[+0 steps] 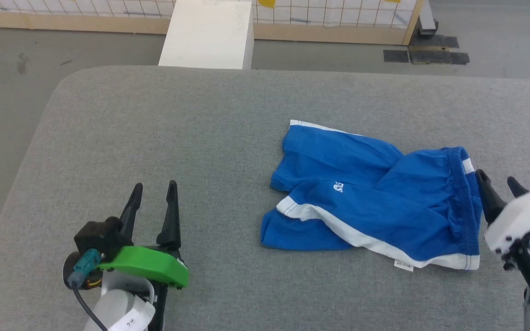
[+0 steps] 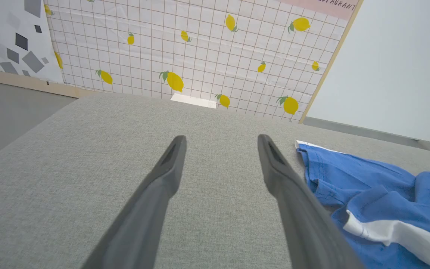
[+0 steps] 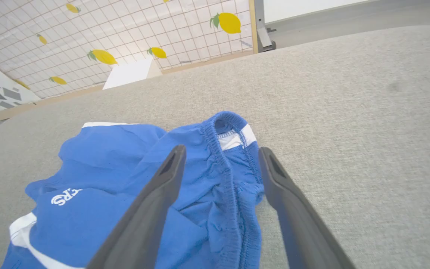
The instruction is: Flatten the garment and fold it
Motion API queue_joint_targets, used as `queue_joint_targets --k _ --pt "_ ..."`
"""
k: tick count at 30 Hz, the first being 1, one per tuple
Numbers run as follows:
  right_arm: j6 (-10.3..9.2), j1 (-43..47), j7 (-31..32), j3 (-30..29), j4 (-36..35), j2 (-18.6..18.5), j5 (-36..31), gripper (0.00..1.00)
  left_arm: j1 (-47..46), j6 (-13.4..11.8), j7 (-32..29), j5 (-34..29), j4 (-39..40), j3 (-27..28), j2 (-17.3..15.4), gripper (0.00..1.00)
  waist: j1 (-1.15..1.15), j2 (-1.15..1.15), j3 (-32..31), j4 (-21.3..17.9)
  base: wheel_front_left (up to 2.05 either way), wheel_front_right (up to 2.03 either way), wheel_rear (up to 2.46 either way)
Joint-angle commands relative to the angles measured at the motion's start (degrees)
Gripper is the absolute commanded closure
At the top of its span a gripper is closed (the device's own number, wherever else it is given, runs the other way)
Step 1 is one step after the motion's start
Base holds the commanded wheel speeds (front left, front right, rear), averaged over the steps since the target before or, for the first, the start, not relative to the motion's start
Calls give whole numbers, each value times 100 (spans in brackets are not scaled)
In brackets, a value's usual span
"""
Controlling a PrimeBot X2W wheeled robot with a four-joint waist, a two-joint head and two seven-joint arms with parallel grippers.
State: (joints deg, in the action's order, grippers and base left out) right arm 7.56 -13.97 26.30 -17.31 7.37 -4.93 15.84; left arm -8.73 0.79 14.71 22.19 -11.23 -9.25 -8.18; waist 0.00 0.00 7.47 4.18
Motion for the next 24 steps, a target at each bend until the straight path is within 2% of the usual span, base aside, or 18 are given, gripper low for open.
queue_joint_targets --k 1,5,8,13,18,19,24 --pt "-8 223 -110 -21 -140 60 42 0 66 45 -2 -26 -29 -13 17 0 0 0 -45 -31 0 0 0" --pt "-8 524 -214 -49 -390 142 93 0 65 130 -196 64 -58 -144 71 0 0 0 -87 -120 0 0 0" --pt "-8 626 -221 -80 -495 169 72 0 -87 284 -662 144 -106 -434 135 0 0 0 -84 -178 0 0 0" --pt "-8 647 -164 -83 -581 191 -4 0 -622 541 -2163 269 -231 -1249 166 0 0 0 -36 -289 0 0 0" --pt "-8 616 -138 -86 -620 200 -44 0 -1115 616 -3690 460 -371 -1805 92 0 0 0 43 -373 0 0 0" --pt "-8 597 -147 -84 -628 202 -32 0 -1293 603 -4194 462 -494 -1908 39 0 0 0 79 -407 0 0 0" --pt "-8 564 -174 -25 -617 203 33 0 -1599 474 -4889 364 -873 -2045 -41 0 0 0 190 -514 0 0 0"
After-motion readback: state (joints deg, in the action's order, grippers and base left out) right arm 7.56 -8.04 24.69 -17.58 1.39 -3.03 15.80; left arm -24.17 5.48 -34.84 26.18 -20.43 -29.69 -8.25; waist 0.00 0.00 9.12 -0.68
